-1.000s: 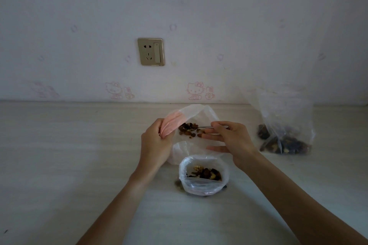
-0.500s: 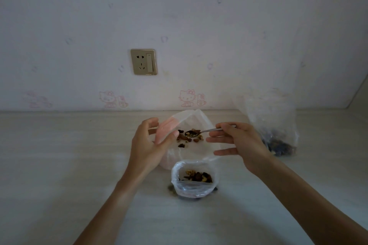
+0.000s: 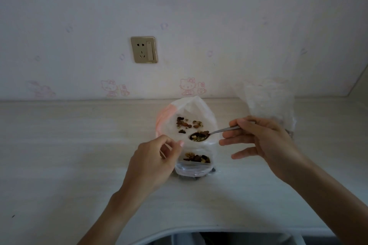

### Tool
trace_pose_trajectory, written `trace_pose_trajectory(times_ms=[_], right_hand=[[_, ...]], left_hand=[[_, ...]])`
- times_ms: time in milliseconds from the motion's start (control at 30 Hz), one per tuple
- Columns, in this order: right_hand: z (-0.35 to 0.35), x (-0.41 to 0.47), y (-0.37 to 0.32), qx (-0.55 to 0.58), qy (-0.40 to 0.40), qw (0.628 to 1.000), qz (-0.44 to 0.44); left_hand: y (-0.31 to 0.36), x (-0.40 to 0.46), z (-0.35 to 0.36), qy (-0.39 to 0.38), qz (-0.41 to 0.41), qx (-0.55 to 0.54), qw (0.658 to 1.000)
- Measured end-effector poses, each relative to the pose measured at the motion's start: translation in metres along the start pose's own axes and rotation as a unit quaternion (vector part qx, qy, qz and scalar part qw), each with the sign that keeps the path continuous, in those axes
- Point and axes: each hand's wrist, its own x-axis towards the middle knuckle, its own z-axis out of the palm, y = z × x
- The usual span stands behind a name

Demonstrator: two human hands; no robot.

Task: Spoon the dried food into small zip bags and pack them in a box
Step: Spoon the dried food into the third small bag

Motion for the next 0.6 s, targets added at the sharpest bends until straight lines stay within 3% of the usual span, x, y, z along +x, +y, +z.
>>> trace_pose_trajectory(times_ms=[167,333,400,500,600], right_hand=[[-0.004,-0.016,0.009,-0.062,-0.023,0.998,-0.007],[-0.004,-0.023,0.010,-0.237,-0.043,0.964,-0.116],[-0.004,-0.029,0.006,-0.395,-0.056,0.890,-0.223],[-0.001,-0.040,-0.006,-0.566,-0.096,0.733,-0.365],[0.004,-0.046,-0.013,-0.616,-0.117,0.657,-0.418]], left_hand=[[0.002,-0.002,0.006,-0.025,-0.010,-0.059,0.998],[0.006,0.000,0.008,-0.046,-0.052,-0.166,0.984],[0.007,0.000,0.009,-0.054,-0.079,-0.209,0.973],[0.007,-0.002,0.009,-0.069,-0.121,-0.274,0.952],[0.005,-0.003,0.010,-0.071,-0.142,-0.303,0.939]])
